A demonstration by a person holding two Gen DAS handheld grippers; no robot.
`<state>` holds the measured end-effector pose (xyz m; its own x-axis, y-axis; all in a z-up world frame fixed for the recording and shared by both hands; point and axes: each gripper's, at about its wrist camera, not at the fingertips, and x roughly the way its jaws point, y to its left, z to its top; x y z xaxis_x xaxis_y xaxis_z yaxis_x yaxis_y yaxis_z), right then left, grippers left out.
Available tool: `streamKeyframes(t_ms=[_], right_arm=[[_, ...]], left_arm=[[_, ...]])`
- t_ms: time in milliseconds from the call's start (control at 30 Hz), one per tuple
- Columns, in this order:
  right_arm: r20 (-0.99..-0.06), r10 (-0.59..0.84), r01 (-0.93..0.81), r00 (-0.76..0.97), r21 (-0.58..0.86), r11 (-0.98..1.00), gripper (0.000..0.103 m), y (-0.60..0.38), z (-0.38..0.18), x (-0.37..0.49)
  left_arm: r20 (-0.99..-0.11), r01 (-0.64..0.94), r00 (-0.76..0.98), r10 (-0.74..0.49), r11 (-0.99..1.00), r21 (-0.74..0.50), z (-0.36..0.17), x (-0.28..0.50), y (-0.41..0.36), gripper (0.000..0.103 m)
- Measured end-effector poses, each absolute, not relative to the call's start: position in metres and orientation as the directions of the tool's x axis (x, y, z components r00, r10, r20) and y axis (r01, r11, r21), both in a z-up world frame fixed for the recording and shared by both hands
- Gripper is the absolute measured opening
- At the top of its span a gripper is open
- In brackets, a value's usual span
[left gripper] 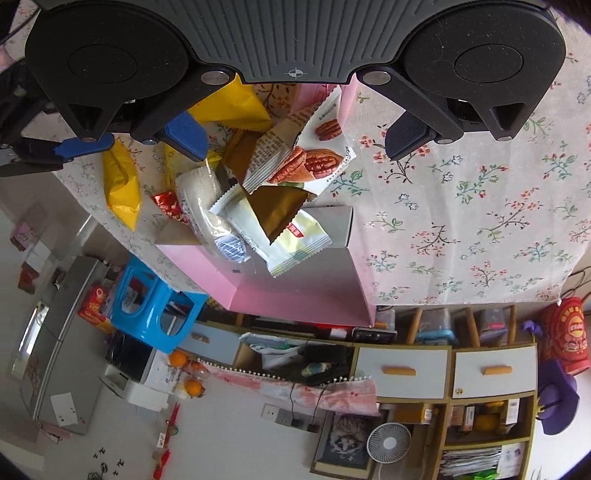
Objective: Organize snacks
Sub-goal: 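Grasp a white pecan bag with the left tool while the right tool grasps another pecan bag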
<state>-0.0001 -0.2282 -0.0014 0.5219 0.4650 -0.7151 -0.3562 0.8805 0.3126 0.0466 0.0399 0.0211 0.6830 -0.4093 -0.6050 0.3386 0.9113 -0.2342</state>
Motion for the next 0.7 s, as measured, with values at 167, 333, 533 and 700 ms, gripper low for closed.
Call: streamKeyframes(t_ms=[167,333,533,700], right_arm=[[-0.737,0.444,-0.364,0.51,0.282,0.887,0.085,-0.224,-0.013,-0.001],[-0.755,0.424,-0.366,0.5,0.26,0.894,0.076,-0.221,-0.023,0.0],[-0.756,0.402,-0.396,0.517,0.205,0.895,0.071,-0.212,-0.025,-0.004],[-0.755,0.367,-0.402,0.544,0.149,0.903,0.057,-0.208,-0.025,-0.005]], left_arm=[[-0.612,0.335,0.681,-0.401,0.915,-0.227,0.009,0.054,0.039,0.099],[-0.619,0.351,0.681,-0.391,0.916,-0.193,0.005,0.056,0.038,0.075],[-0.638,0.377,0.668,-0.383,0.913,-0.153,-0.001,0.057,0.033,0.069],[-0.644,0.381,0.673,-0.365,0.917,-0.121,-0.004,0.056,0.028,0.06]])
